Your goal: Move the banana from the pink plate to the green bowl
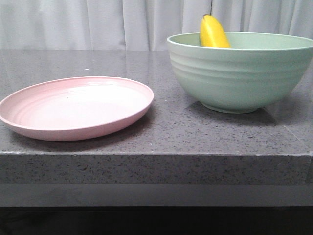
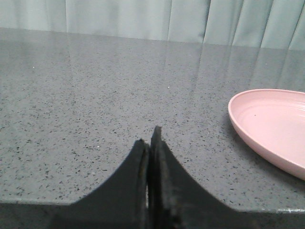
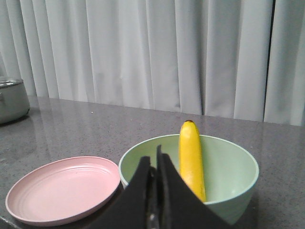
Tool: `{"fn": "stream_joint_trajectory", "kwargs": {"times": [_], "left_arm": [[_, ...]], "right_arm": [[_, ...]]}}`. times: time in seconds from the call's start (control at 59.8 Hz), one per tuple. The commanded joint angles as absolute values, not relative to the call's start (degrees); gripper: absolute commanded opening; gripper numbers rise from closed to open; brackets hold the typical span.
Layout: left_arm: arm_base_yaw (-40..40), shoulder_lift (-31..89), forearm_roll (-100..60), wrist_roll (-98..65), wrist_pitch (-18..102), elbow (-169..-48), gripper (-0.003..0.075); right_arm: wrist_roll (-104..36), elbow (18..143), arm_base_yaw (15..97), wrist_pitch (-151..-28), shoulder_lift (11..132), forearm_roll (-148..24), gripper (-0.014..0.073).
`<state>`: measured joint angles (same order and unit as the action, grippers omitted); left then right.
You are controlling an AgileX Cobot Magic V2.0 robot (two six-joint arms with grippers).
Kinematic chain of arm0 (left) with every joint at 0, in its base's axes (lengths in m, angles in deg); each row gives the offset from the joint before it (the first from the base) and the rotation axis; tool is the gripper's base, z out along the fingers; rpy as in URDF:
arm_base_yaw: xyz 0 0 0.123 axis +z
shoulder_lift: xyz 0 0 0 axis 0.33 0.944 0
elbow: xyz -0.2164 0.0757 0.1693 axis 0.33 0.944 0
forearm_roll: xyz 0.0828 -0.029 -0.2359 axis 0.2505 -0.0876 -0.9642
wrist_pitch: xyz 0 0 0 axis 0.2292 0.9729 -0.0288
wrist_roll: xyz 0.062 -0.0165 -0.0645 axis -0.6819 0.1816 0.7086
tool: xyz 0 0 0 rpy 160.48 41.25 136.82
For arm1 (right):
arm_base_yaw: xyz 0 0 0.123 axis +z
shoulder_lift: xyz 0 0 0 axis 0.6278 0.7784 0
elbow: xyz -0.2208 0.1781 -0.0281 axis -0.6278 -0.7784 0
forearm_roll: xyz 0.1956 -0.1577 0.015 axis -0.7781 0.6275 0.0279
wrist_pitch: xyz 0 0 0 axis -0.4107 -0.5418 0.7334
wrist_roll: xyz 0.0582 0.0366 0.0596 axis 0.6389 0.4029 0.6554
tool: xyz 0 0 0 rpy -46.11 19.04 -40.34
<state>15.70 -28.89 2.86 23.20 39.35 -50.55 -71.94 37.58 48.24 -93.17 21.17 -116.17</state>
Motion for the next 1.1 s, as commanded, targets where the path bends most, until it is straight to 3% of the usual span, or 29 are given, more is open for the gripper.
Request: {"fn": "stream_joint_trajectory", "kwargs": {"times": [0.0,0.318,0.719,0.853,1.088], "left_arm": [[15.8,-30.0,2.4,23.7,34.2,-50.3,-0.0020],[15.8,-30.0,2.4,23.7,34.2,-50.3,-0.0020],[15.8,-30.0,2.4,23.7,34.2,-50.3,-0.0020],[15.8,-30.0,2.4,23.7,34.2,-50.3,-0.0020],[15.8,-30.0,2.4,23.7,34.2,-50.3,-0.0020]], "right_arm": [[-72.2,38.9,48.2,-91.8,21.8,-117.5,-0.0106],[-67.9,38.8,48.2,-91.1,21.8,-109.7,-0.0106],[-9.6,35.2,48.2,-82.3,21.8,-53.4,-0.0106],[-7.3,30.0,46.1,-76.0,21.8,-50.2,-0.0106],[-7.3,21.8,40.4,-76.6,19.4,-50.2,-0.0106]]}}
